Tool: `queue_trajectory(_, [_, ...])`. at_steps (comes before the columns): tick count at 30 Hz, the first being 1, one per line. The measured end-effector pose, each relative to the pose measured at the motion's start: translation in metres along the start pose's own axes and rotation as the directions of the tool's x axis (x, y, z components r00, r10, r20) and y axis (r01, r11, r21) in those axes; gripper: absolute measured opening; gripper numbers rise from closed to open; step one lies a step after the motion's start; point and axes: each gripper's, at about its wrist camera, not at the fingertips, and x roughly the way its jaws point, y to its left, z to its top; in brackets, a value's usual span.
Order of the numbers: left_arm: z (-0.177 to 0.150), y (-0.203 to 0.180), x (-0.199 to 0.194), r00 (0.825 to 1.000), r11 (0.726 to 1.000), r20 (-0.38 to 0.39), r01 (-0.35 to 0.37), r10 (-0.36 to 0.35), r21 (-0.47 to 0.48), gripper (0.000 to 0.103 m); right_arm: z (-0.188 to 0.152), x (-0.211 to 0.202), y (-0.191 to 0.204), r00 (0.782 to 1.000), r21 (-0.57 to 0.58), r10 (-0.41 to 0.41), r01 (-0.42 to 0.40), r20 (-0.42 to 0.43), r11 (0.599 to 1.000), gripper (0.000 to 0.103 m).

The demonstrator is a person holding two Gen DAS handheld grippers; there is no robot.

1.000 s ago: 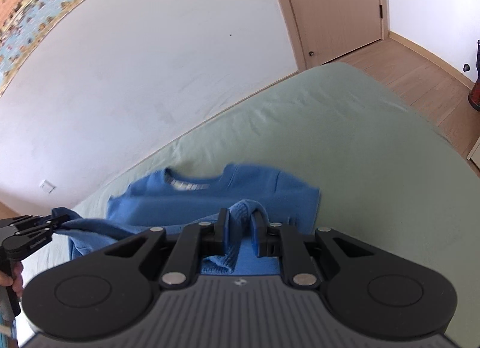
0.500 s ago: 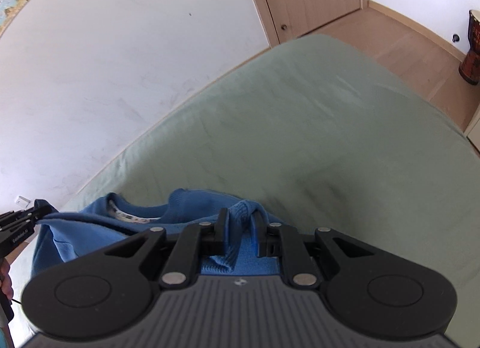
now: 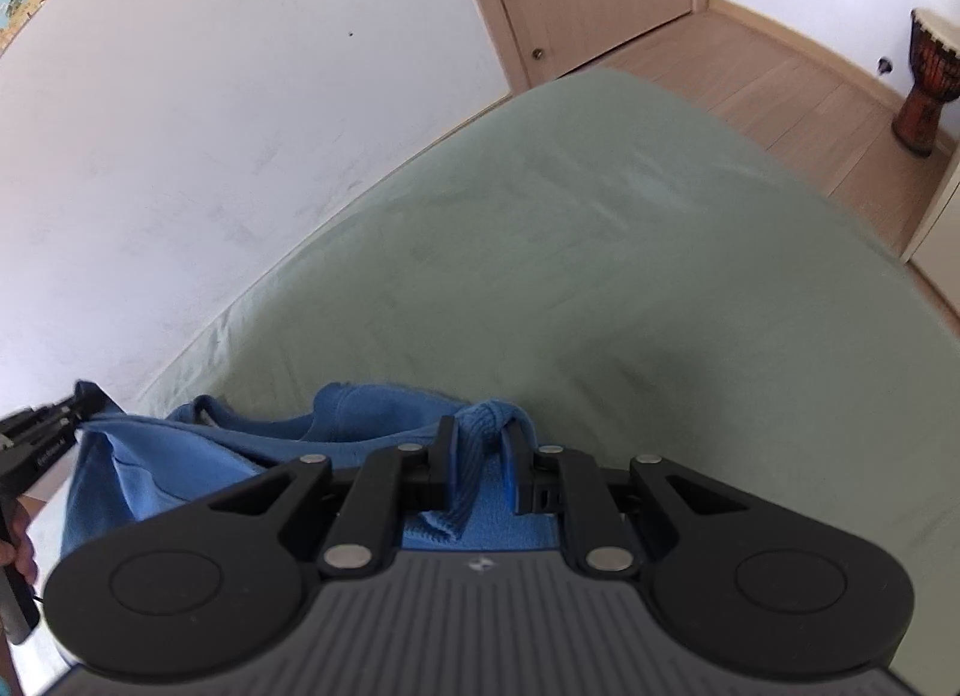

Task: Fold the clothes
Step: 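Carry the hem over the collar with both grippers, folding the sweatshirt in half, then open both grippers to release the folded hem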

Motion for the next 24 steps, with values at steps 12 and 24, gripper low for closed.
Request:
queue_trajectory(12, [-0.012,0.023,0.016,0.999,0.996,-0.036,-0.023,0.020,-0.086,0.044,0.006,0.016,-0.022,0.997,0.145,0.078,-0.082,0.029,0.986,0.029])
queue_trajectory(24, [-0.031,0.061,-0.015,0.998,0.999,-0.055,-0.025,0.024,-0.026,0.044,-0.004,-0.011,-0.015,0.993,-0.041,-0.008,0.013,0.114,0.999,0.065])
